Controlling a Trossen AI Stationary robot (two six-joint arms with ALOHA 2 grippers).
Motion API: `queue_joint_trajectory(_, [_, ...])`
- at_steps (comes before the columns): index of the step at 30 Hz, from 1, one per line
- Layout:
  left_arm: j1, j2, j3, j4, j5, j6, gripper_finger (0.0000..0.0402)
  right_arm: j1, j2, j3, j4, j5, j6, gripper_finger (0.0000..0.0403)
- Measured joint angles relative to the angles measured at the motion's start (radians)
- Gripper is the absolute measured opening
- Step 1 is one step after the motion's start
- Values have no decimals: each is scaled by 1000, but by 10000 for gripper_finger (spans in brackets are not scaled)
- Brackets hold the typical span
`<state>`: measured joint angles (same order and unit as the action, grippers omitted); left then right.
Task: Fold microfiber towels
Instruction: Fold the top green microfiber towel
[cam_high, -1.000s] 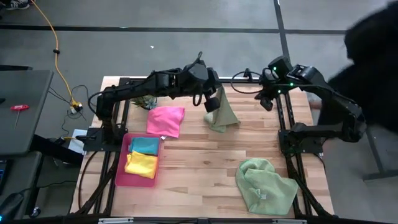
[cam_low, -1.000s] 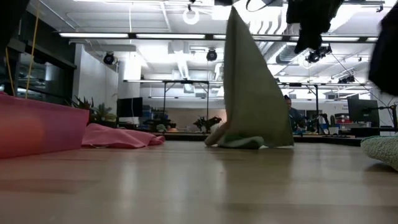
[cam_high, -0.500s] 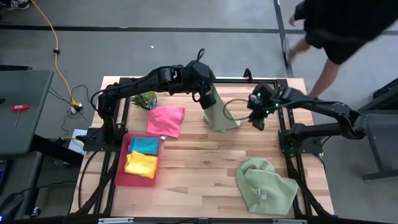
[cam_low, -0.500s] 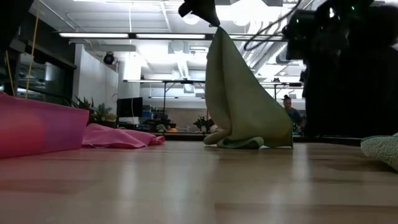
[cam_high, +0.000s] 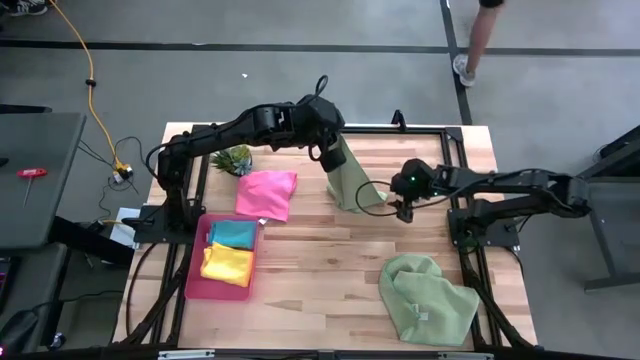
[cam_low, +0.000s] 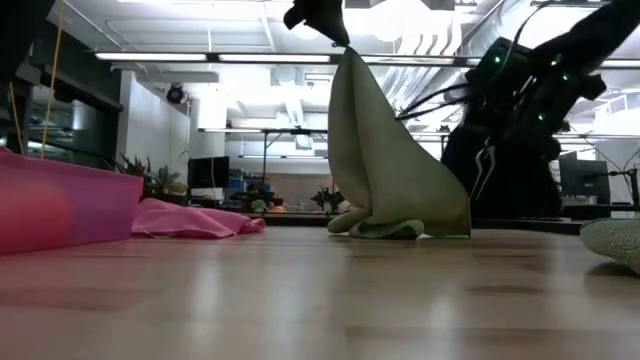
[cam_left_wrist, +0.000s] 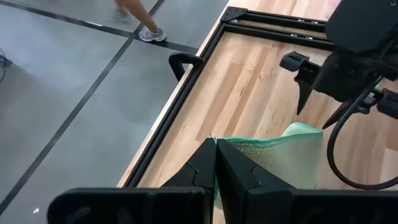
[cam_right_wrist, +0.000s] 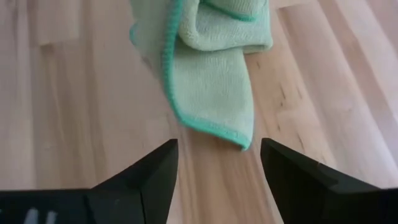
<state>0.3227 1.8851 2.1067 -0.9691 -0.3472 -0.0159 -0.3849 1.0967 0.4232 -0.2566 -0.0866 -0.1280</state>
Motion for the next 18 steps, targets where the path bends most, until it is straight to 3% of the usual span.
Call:
queue_joint_trajectory(5, [0,0,0,0,0,-25,0,0,47,-34,111,62,-3,222])
queue_joint_trajectory(13, [0,0,0,0,1,-35,0,0,227,-34,258,80,-28,221])
queue_joint_trajectory(18, [0,0,0,0,-1,-34,0,0,289,-32,311,114,-3,194])
